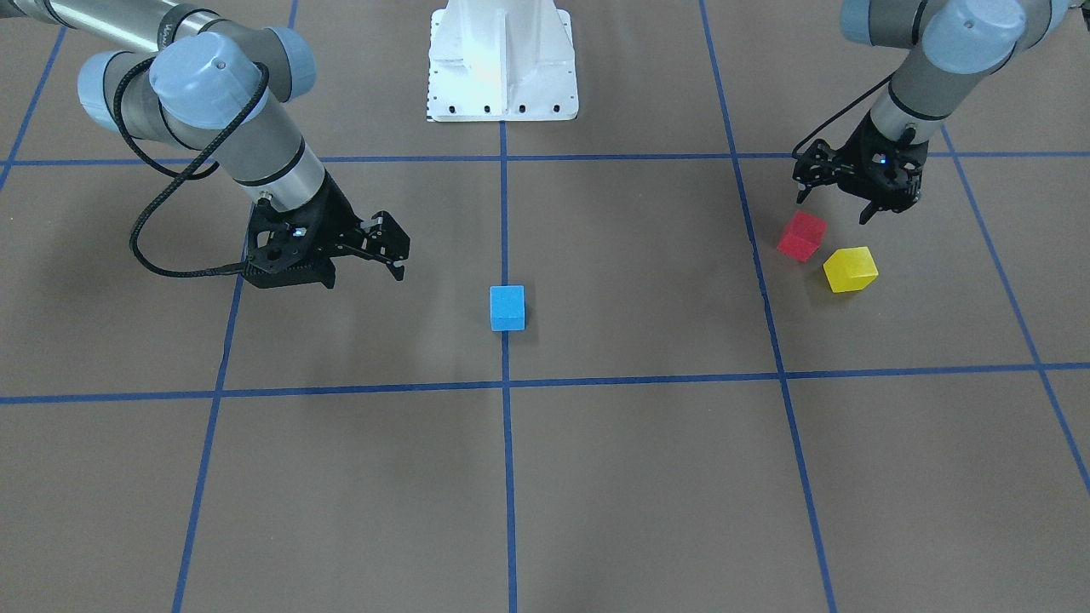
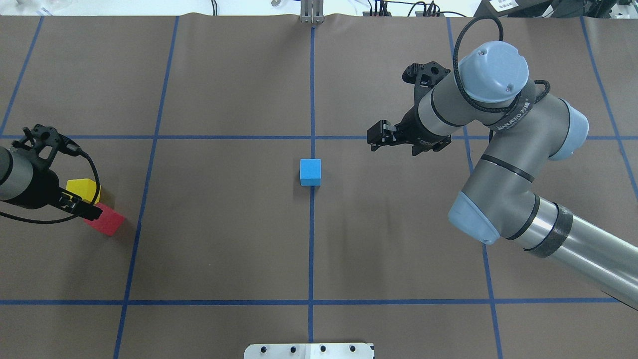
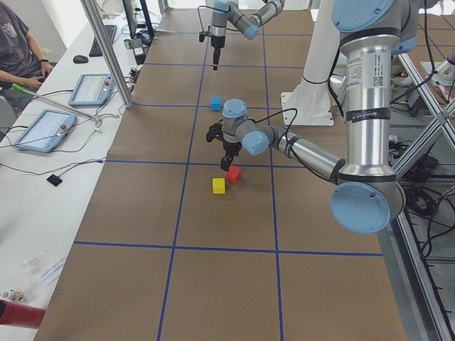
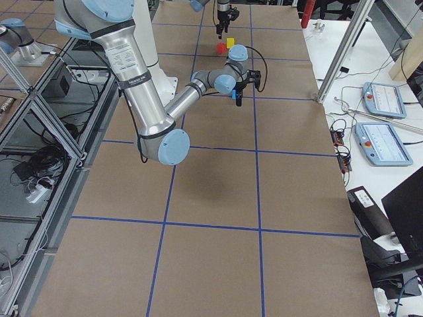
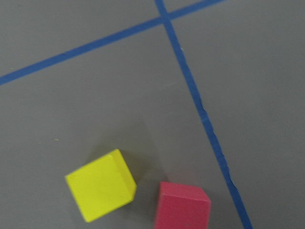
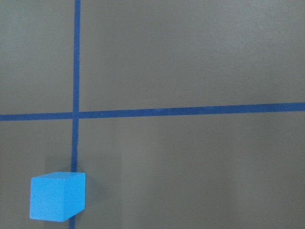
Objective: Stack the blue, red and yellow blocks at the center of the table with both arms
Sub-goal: 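Lower the left gripper onto the red cube and close it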
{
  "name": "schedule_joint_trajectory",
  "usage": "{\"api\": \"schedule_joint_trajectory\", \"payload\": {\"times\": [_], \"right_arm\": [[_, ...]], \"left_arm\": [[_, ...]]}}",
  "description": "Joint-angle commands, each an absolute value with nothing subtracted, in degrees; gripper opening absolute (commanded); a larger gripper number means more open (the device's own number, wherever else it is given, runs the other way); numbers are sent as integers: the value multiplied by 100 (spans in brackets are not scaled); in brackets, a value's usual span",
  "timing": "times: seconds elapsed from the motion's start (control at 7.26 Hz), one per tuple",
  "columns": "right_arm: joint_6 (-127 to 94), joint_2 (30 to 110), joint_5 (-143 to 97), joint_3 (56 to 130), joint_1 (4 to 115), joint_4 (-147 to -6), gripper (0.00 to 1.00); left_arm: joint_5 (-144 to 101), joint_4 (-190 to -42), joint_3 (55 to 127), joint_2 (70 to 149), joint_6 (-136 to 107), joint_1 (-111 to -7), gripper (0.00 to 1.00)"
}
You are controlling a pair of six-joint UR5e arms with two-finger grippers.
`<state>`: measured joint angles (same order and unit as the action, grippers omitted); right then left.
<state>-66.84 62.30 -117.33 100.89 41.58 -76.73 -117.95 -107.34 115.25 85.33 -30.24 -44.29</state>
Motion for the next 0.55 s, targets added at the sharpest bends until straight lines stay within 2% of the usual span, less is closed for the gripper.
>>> {"api": "schedule_joint_trajectory", "payload": {"times": [0.0,0.41], "right_arm": [[-6680,6345,-11611,10099,4140,-7664,100],[-6688,6354,-11575,10107,4131,-7664,100]], "left_arm": [[-11699,-10740,11488,8481,-2795,-4202,99],[-11610,-10740,11173,8630,-2821,-3991,99]]}}
